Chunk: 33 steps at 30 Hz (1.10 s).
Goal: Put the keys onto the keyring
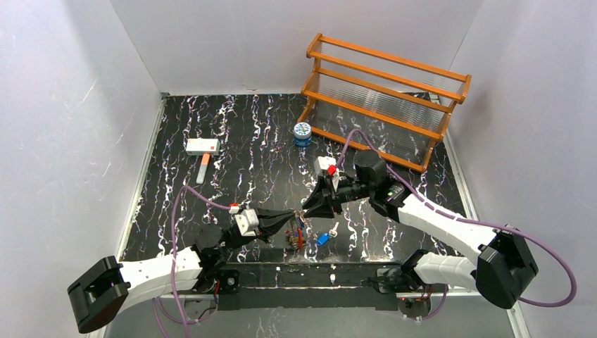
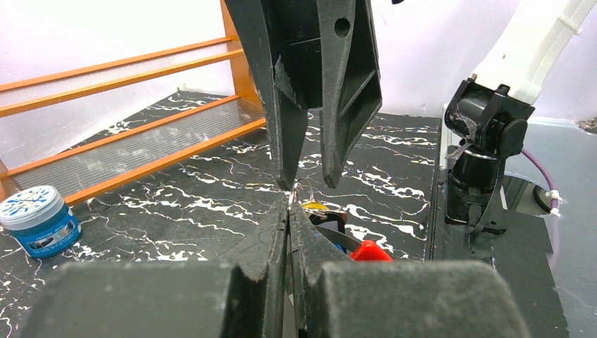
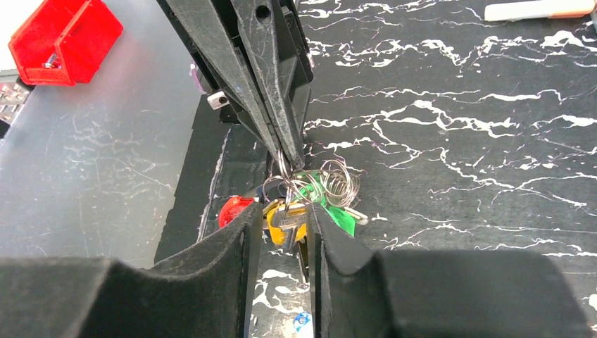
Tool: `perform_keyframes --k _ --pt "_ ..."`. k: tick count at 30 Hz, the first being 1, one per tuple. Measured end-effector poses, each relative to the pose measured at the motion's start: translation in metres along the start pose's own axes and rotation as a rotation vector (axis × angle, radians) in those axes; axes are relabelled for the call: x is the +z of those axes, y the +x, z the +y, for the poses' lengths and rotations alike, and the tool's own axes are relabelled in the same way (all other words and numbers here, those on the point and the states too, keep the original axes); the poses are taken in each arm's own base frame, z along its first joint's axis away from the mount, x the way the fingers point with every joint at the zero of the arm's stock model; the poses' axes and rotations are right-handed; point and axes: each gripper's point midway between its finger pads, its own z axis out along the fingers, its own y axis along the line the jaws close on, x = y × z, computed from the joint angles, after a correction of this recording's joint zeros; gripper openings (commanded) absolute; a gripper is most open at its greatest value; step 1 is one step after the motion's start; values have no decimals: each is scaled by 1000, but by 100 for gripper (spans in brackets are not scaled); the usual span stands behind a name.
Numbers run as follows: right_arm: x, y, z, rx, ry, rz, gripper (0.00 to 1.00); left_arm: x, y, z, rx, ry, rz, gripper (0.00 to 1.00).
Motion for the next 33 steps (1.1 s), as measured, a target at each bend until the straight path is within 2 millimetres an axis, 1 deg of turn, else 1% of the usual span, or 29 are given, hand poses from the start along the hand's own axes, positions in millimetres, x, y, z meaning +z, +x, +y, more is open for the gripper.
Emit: perform_keyframes --k 4,6,10,12,23,33 --pt "2 4 -2 26 1 10 35 0 0 0 0 0 0 0" --pt "3 7 -4 43 6 17 32 0 0 0 0 0 0 0" --pt "3 9 -6 61 16 21 13 0 0 0 0 0 1 0" --pt "4 9 -6 72 19 20 1 0 1 0 0 0 2 0" --pt "4 11 -8 84 29 26 1 0 1 2 -1 -11 3 0" --pt "10 25 -17 124 27 66 1 -1 6 3 -4 -16 23 0"
